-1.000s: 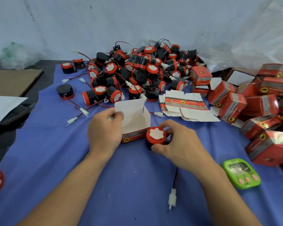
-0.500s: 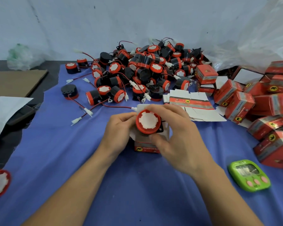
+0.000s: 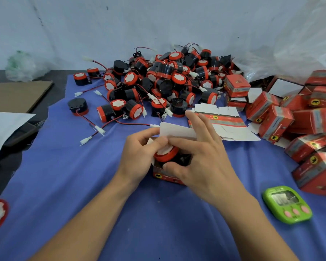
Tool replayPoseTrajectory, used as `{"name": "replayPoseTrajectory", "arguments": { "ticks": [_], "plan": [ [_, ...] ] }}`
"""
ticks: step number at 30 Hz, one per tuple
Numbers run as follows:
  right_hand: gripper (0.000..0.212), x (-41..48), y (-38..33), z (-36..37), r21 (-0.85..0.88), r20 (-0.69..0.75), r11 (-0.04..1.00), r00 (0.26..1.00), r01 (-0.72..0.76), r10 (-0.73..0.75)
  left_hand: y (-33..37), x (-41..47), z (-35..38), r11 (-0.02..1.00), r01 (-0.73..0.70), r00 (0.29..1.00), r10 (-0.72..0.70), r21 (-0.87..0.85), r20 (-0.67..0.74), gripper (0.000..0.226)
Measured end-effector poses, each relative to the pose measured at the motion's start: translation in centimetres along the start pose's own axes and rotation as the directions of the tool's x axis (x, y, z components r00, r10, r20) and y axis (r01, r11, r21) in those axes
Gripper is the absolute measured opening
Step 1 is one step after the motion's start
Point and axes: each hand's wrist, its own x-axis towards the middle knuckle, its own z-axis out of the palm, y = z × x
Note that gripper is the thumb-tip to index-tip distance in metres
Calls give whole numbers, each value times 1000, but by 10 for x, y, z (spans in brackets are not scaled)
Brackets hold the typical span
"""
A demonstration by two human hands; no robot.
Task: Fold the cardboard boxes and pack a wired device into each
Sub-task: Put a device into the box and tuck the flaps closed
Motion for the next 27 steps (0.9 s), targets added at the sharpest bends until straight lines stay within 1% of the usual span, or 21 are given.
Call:
{"name": "replayPoseTrajectory", "arguments": {
  "ticks": [2, 4, 5, 6, 7, 9, 10, 12, 14, 15, 17, 18, 19, 21, 23, 24, 26, 27],
  "plan": [
    [60, -2, 1, -7, 174, -78, 983, 995, -50, 64, -1, 1, 0, 1000, 5, 1000, -6, 22, 10, 32],
    [63, -4, 6, -17, 237, -191, 968, 972, -88, 135, -4, 1, 0, 997, -4, 1000, 5, 77, -15, 36],
    [64, -5, 10, -23, 273, -191, 952, 962, -136, 192, -4, 1, 0, 995, -2, 999, 8, 105, -51, 38],
    [62, -5, 14, -30, 315, -142, 926, 954, -209, 264, -4, 1, 0, 992, 3, 997, 7, 125, -82, 40],
    [56, -5, 18, -37, 338, -53, 895, 944, -291, 326, -4, 1, 0, 990, 7, 995, 8, 141, -103, 41],
    [28, -4, 24, -46, 304, 106, 859, 911, -411, 398, -3, 0, 0, 985, 16, 990, 9, 173, -142, 44],
    [20, -4, 26, -50, 301, 153, 845, 897, -442, 415, -2, 0, 0, 982, 21, 986, 10, 185, -168, 44],
    [30, -6, 30, -54, 314, 220, 826, 882, -468, 417, -2, 0, 0, 976, 30, 974, 20, 216, -226, 40],
    [28, -6, 28, -56, 308, 228, 837, 889, -452, 396, -2, -1, 1, 961, 34, 958, 47, 275, -283, 35],
    [24, -7, 26, -56, 307, 190, 852, 904, -425, 383, -1, -1, 1, 951, 37, 950, 62, 307, -306, 32],
    [21, -7, 20, -52, 324, 51, 880, 935, -348, 351, 0, -4, 4, 926, 36, 934, 104, 377, -343, 28],
    [22, -7, 14, -48, 312, -30, 901, 945, -300, 325, 1, -6, 6, 907, 32, 925, 133, 420, -357, 22],
    [22, -8, 9, -42, 257, -105, 932, 952, -254, 288, 2, -8, 7, 886, 33, 915, 159, 462, -370, 16],
    [21, -8, -1, -28, 59, -195, 977, 958, -203, 211, 2, -12, 11, 856, 32, 905, 194, 516, -378, 9],
    [13, -8, -12, -17, -139, -253, 974, 957, -178, 139, 3, -15, 13, 844, 24, 900, 215, 536, -379, 11],
    [9, -8, -17, -12, -197, -273, 969, 957, -152, 94, 5, -16, 14, 840, 30, 897, 217, 542, -386, 10],
    [22, -9, -24, -3, -248, -259, 962, 965, -112, 46, 10, -18, 17, 836, 56, 891, 204, 545, -405, 9],
    [24, -9, -27, 1, -265, -223, 956, 973, -123, 63, 12, -19, 18, 836, 70, 891, 193, 544, -411, 10]
  ]
}}
